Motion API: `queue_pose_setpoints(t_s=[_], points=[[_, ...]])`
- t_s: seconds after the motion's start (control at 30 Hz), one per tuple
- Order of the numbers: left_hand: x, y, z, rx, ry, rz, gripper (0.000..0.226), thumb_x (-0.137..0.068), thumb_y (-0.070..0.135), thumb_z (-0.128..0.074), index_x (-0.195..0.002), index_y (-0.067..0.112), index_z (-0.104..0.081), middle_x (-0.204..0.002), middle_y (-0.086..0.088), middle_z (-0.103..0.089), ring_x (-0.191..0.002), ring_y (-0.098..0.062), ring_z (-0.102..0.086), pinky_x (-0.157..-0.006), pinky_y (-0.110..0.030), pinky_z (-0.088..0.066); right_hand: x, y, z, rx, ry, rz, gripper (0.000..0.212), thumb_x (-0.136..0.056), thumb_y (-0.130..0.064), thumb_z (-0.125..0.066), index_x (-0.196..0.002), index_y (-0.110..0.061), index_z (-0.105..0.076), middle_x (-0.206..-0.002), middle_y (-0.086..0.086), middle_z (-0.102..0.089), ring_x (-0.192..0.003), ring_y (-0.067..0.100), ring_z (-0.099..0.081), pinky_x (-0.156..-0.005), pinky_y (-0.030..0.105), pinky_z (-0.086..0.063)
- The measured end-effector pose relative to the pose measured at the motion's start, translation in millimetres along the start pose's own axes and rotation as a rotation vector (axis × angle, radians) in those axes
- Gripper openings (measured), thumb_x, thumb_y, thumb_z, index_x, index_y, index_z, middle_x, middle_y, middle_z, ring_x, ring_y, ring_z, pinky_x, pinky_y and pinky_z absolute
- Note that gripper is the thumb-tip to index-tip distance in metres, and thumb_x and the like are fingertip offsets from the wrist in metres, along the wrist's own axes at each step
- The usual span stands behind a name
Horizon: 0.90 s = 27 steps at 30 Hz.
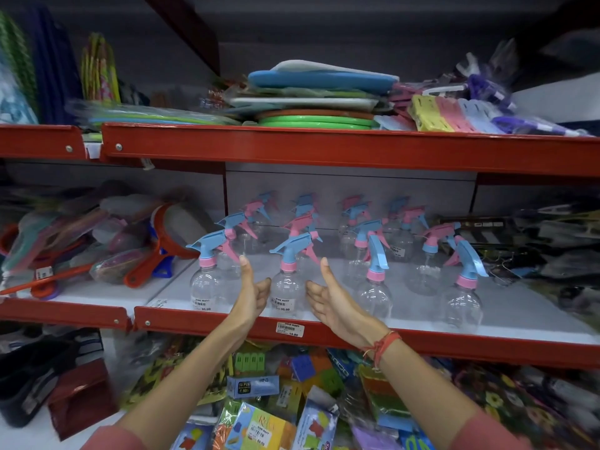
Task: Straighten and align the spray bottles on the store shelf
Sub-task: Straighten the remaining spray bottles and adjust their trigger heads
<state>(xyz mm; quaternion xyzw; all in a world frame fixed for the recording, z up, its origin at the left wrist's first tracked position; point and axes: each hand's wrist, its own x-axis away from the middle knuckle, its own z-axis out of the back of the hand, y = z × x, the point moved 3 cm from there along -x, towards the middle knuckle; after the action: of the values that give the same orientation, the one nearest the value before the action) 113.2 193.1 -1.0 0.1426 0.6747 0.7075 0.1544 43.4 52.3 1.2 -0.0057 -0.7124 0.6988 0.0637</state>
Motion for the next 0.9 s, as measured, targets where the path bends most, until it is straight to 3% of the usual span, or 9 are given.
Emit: queue_pose_setpoints(t_s=[0.27,0.43,0.57,0.67,0.77,0.9], points=[[-4,-7,-1,-0.004,-0.028,-0.018,0.116,-0.062,0.082,0.0,-0.145,0.003,-0.026,-0.155,-0.015,-0.024,-0.143,-0.026,-0.027,-0.119,-0.042,-0.016,6,1,-2,-0.017,0.02,-0.005,0.096,-0.085,-0.076,-0.017,-0.153,-0.008,-0.008,-0.163,0.008,-0.007,-0.15,0.019,-0.011,-0.122,0.037,-0.011],[6,-10,2,-0.057,0.04,-0.079,0.105,-0.072,0.081,-0.001,-0.146,0.011,-0.028,-0.155,-0.009,-0.028,-0.142,-0.024,-0.029,-0.119,-0.044,-0.015,21,0,3,0.022,0.029,0.03,0.087,-0.087,-0.073,-0.018,-0.154,-0.018,-0.007,-0.163,-0.002,-0.011,-0.149,0.013,-0.013,-0.12,0.032,-0.012],[25,-12,7,-0.002,0.199,-0.274,0.086,-0.081,0.073,-0.015,-0.129,0.013,-0.055,-0.136,-0.007,-0.057,-0.127,-0.018,-0.051,-0.114,-0.043,-0.031,46,4,22,0.027,0.034,0.08,0.079,-0.089,-0.068,-0.026,-0.149,-0.017,-0.034,-0.157,-0.004,-0.033,-0.144,0.012,-0.03,-0.119,0.032,-0.023],[40,-5,0,0.098,0.251,-0.398,0.066,-0.089,0.058,-0.026,-0.106,0.011,-0.069,-0.108,-0.004,-0.072,-0.104,-0.013,-0.066,-0.099,-0.033,-0.047,66,7,42,0.006,0.052,0.122,0.059,-0.094,-0.055,-0.037,-0.131,-0.015,-0.058,-0.135,-0.001,-0.061,-0.126,0.011,-0.056,-0.111,0.032,-0.039],[44,-1,-21,0.126,0.166,-0.382,0.058,-0.095,0.045,-0.028,-0.097,0.006,-0.071,-0.098,-0.006,-0.075,-0.094,-0.014,-0.07,-0.088,-0.027,-0.051,83,9,69,-0.004,0.13,0.144,0.042,-0.097,-0.039,-0.044,-0.116,-0.011,-0.068,-0.115,0.004,-0.073,-0.11,0.017,-0.068,-0.102,0.036,-0.048],[40,0,-60,0.111,0.03,-0.294,0.055,-0.098,0.038,-0.027,-0.097,0.003,-0.069,-0.097,-0.007,-0.075,-0.094,-0.016,-0.071,-0.085,-0.024,-0.053,97,3,105,0.01,0.236,0.133,0.033,-0.098,-0.028,-0.047,-0.111,-0.008,-0.07,-0.11,0.008,-0.075,-0.102,0.022,-0.071,-0.094,0.038,-0.053]])
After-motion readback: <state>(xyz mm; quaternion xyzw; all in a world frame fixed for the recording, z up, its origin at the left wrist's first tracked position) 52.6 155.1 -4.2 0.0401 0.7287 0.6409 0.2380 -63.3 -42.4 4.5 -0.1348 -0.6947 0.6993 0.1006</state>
